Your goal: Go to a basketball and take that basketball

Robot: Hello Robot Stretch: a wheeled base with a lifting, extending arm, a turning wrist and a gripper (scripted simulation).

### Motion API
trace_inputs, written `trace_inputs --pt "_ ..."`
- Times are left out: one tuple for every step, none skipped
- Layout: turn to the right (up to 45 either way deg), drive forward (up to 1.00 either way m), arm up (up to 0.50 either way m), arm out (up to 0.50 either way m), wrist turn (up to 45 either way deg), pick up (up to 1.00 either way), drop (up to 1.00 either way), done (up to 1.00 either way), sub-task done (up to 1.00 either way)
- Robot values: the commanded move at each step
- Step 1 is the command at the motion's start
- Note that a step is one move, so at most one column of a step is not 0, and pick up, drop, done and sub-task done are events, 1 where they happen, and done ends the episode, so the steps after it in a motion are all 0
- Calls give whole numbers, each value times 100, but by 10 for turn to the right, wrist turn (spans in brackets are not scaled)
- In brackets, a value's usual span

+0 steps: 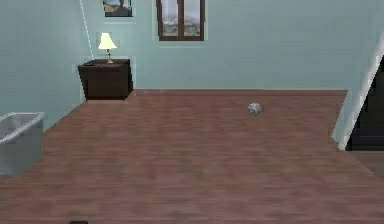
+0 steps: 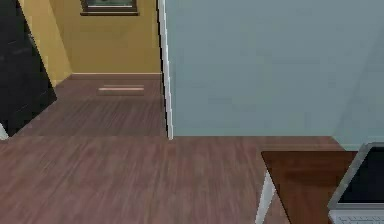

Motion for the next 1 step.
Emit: trace_inputs --pt "60 0 0 0 0 0 0 0 0"
